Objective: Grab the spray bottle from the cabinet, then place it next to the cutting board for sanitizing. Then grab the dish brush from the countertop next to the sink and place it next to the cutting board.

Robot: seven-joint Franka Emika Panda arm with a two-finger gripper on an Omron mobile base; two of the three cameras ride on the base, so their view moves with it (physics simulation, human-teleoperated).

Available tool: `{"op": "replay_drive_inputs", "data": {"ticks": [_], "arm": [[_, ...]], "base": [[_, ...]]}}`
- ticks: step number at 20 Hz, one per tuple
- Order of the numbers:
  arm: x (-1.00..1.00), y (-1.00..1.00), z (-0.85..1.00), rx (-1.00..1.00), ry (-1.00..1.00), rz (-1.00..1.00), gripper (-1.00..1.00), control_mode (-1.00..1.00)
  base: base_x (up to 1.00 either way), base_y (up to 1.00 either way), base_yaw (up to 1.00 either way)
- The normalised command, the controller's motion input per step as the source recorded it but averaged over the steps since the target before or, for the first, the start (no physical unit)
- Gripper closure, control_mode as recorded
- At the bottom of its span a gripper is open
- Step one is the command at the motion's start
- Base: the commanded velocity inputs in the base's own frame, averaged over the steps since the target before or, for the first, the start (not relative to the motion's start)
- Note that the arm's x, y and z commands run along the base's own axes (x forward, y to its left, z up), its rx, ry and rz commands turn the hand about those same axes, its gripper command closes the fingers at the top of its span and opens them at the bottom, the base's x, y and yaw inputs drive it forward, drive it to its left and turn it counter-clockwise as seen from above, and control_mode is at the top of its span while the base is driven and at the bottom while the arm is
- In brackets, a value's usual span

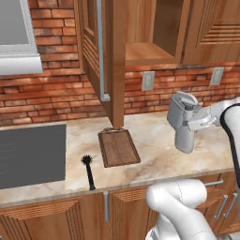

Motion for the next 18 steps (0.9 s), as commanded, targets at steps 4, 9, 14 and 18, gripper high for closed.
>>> {"op": "replay_drive_inputs", "data": {"ticks": [4, 9, 14, 18], "arm": [[0.35, 0.00, -0.23, -0.05, -0.08, 0.06, 1.00, -1.00], [0.43, 0.00, -0.18, -0.01, 0.00, 0.01, 1.00, -1.00], [0.37, 0.00, -0.14, 0.00, 0.00, 0.02, 1.00, -1.00], [0.31, 0.00, -0.16, 0.00, 0.00, 0.05, 1.00, -1.00]], "base": [[0.00, 0.00, 0.00], [0.00, 0.00, 0.00], [0.00, 0.00, 0.00], [0.00, 0.00, 0.00]]}}
